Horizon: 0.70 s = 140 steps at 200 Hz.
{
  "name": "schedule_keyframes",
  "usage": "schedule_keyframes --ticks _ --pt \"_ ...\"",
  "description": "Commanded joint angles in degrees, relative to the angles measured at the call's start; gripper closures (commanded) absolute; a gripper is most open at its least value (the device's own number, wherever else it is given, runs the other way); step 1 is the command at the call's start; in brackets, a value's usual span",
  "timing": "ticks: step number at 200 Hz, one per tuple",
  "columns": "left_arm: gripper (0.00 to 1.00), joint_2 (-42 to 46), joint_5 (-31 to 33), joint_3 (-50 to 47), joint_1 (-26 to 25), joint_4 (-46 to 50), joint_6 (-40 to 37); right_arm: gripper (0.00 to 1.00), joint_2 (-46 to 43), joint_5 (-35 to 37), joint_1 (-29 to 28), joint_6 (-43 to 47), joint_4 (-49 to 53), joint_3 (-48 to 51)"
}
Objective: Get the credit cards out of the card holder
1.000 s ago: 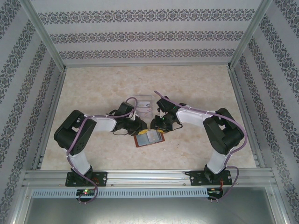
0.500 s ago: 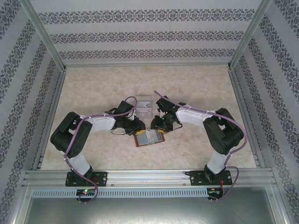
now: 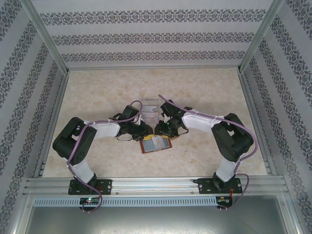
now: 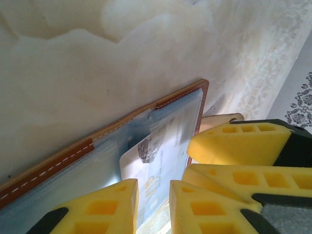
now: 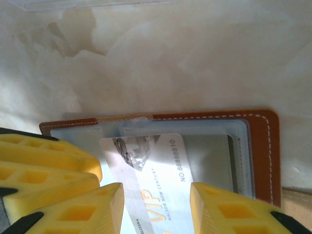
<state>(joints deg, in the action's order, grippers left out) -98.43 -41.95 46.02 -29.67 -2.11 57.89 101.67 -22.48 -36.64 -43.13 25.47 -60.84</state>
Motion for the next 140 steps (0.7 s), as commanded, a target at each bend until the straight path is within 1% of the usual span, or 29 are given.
schedule_keyframes --ticks 1,25,42,83,124,140 --pt "0.76 -1.1 -0.2 0.4 -0.5 2.0 -0.6 0.58 2.7 0.0 -0.6 1.0 1.1 -1.2" --pt "0.75 -1.9 0.5 0.8 -0.5 4.1 -1.5 0.58 4.5 1.7 -0.6 1.8 3.2 -1.3" --pt "0.74 -2.4 0.5 0.8 -0.5 4.4 -1.6 0.58 4.8 1.6 -0.7 1.9 3.4 -1.2" --pt "0.72 -3.0 -1.3 0.1 -0.5 0.2 -0.1 0.58 5.0 0.9 -0.9 1.7 2.9 -1.4" --pt "0.74 -3.8 -2.0 -0.7 -0.5 -3.4 1.3 0.58 5.2 -0.8 -0.9 1.1 1.6 -1.2" --pt "0.77 -3.9 -2.2 -1.0 -0.5 -4.0 1.6 0.58 5.1 -0.8 -0.7 0.9 1.5 -1.0"
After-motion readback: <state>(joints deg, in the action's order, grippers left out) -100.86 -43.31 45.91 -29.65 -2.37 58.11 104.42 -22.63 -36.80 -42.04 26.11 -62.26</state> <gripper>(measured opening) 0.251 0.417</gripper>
